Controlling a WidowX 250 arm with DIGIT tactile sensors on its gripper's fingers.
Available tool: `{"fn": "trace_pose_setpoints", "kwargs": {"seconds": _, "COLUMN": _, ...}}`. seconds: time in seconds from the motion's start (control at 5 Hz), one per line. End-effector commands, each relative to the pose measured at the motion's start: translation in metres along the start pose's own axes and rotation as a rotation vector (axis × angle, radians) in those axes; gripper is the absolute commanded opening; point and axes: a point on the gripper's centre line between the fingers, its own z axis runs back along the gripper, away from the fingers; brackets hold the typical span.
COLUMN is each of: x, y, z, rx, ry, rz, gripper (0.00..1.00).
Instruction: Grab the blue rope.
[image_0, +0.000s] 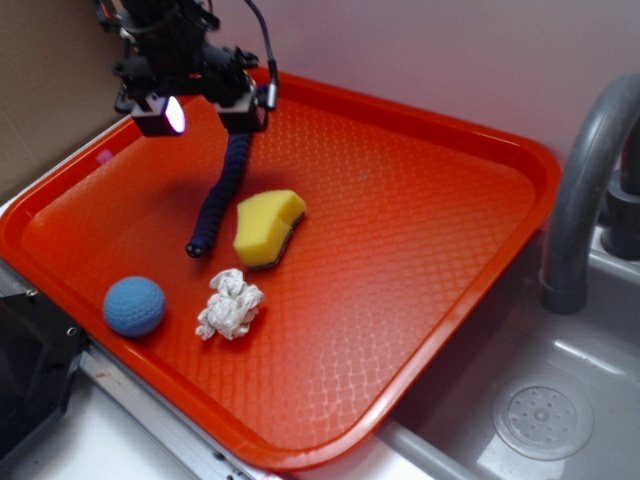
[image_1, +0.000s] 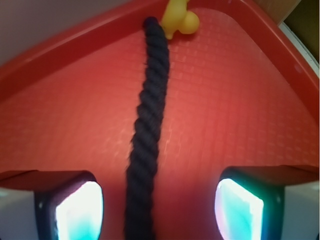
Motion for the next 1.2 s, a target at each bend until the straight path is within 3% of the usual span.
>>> {"fn": "trace_pose_setpoints", "kwargs": {"seconds": 0.0, "x": 0.011, "y": -0.008, "z": -0.023, "rx": -0.01, "ry": -0.024, "rz": -0.05, "gripper": 1.0}}
{"fn": "trace_pose_setpoints", "kwargs": {"seconds": 0.2, "x": 0.008, "y": -0.009, "z": -0.033, "rx": -0.031, "ry": -0.01, "rz": -0.073, "gripper": 1.0}}
{"fn": "trace_pose_setpoints", "kwargs": {"seconds": 0.4, "x": 0.007, "y": -0.009, "z": -0.038, "rx": -0.047, "ry": -0.019, "rz": -0.088, "gripper": 0.6}}
{"fn": "trace_pose_setpoints", "kwargs": {"seconds": 0.6, "x": 0.005, "y": -0.006, "z": -0.037, "rx": -0.055, "ry": -0.015, "rz": -0.072, "gripper": 0.0}}
{"fn": "trace_pose_setpoints", "kwargs": {"seconds": 1.0, "x": 0.003, "y": -0.002, "z": -0.036, "rx": -0.043, "ry": -0.04, "rz": -0.086, "gripper": 0.0}}
